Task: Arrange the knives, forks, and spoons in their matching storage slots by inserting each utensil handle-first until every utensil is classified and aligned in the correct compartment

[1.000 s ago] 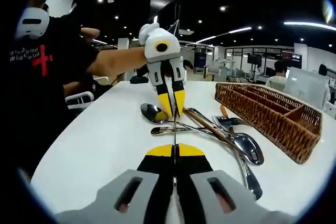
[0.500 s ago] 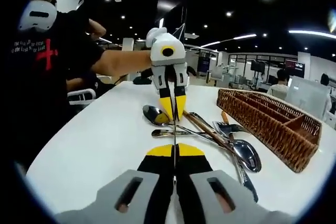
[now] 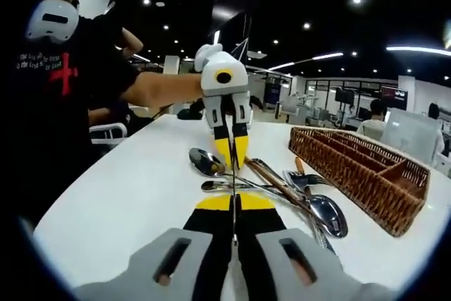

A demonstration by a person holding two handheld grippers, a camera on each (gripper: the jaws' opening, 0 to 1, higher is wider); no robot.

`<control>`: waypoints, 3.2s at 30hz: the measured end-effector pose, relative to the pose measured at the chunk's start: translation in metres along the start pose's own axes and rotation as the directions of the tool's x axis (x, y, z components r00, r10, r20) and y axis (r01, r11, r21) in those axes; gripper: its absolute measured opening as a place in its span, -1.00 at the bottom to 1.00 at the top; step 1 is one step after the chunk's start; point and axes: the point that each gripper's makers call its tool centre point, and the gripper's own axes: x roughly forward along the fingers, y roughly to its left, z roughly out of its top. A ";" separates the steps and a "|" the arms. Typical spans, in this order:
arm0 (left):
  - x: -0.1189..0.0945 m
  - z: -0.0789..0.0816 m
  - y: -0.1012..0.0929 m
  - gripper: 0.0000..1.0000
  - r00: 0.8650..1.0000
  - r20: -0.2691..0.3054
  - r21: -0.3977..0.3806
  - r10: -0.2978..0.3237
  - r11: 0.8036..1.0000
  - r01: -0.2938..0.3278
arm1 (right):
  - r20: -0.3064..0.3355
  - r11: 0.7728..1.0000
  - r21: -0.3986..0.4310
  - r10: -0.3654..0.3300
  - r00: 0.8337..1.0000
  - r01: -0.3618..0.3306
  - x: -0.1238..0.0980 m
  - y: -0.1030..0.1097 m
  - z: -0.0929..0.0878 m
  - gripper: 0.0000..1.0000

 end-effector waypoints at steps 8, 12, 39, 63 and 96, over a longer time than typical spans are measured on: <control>-0.004 -0.001 0.002 -0.99 0.999 -0.029 0.030 0.031 0.999 -0.031 | 0.014 0.997 0.054 -0.049 0.999 0.048 -0.003 -0.010 0.002 -0.65; -0.010 -0.002 0.003 -0.99 0.998 -0.041 0.036 0.054 0.998 -0.052 | 0.089 0.984 0.167 -0.080 0.993 0.065 -0.011 -0.019 0.016 0.09; -0.073 0.028 0.018 -0.98 0.986 0.001 -0.015 0.165 0.986 -0.165 | 0.104 0.895 0.199 -0.423 0.900 0.398 -0.048 -0.080 0.020 0.99; -0.098 0.051 0.007 -0.98 0.981 -0.031 0.077 0.191 0.979 -0.189 | 0.093 0.822 0.233 -0.551 0.829 0.520 -0.080 -0.108 0.012 0.99; -0.087 0.030 0.063 -0.99 0.977 -0.087 0.072 0.194 0.980 -0.188 | 0.078 0.817 0.176 -0.568 0.819 0.550 -0.079 -0.111 0.015 0.99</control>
